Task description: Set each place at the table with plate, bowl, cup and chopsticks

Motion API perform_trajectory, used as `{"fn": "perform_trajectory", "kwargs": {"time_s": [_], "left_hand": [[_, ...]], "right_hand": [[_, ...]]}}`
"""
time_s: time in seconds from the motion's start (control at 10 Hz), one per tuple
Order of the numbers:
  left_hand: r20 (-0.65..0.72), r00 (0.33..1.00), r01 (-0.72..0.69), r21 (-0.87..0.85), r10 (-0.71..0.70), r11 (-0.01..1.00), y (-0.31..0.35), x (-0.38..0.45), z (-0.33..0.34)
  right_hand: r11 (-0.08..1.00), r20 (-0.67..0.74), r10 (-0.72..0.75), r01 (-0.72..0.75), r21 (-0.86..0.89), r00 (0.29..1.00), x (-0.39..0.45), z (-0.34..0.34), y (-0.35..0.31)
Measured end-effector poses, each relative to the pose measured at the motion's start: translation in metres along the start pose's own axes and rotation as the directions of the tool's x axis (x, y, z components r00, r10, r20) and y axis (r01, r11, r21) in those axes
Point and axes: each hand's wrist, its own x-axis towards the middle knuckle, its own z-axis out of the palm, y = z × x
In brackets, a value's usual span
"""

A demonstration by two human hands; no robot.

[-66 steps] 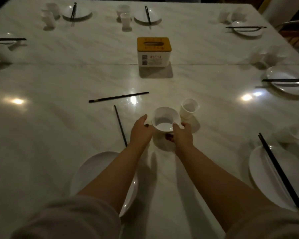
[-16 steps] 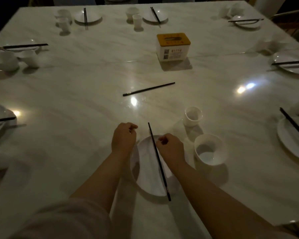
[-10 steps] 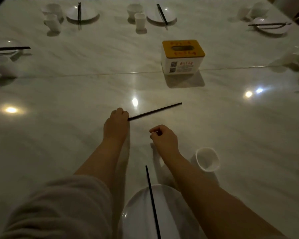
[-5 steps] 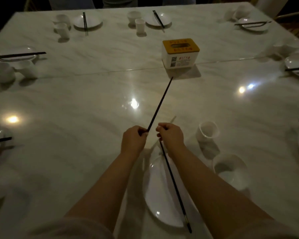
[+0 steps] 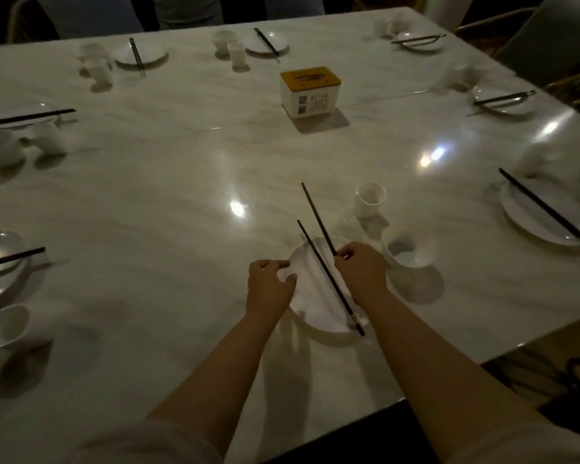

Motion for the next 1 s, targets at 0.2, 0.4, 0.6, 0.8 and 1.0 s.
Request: {"fn": "perform_trajectory", "kwargs": {"time_s": [0.2, 0.4, 0.6, 0.8, 1.0], "left_hand": [[0.018, 0.998, 0.060, -0.039, -0.060, 0.997, -0.005, 0.000, 0.014], [-0.008, 0.995, 0.094, -0.032, -0.095, 0.995, -0.003, -0.002, 0.017], [-0.005, 0.995, 0.098, -0.038, -0.098, 0.994, -0.001, -0.006, 0.013], [0.005, 0.997, 0.078, -0.013, -0.078, 0.997, 0.000, -0.010, -0.007], [-0.037, 0.999, 0.012, -0.099, -0.016, 0.995, -0.003, -0.014, -0.057]], "right_hand": [[0.986, 0.078, -0.017, 0.029, -0.162, 0.997, -0.001, -0.001, 0.026], [0.988, 0.136, -0.023, 0.043, -0.146, 0.990, -0.002, 0.003, 0.036], [0.980, 0.192, -0.029, 0.066, -0.187, 0.981, -0.007, -0.004, 0.038], [0.980, 0.111, -0.072, 0.091, -0.179, 0.991, -0.022, -0.010, 0.026], [0.992, 0.044, -0.111, 0.113, -0.056, 0.993, -0.053, 0.004, -0.012]]}}
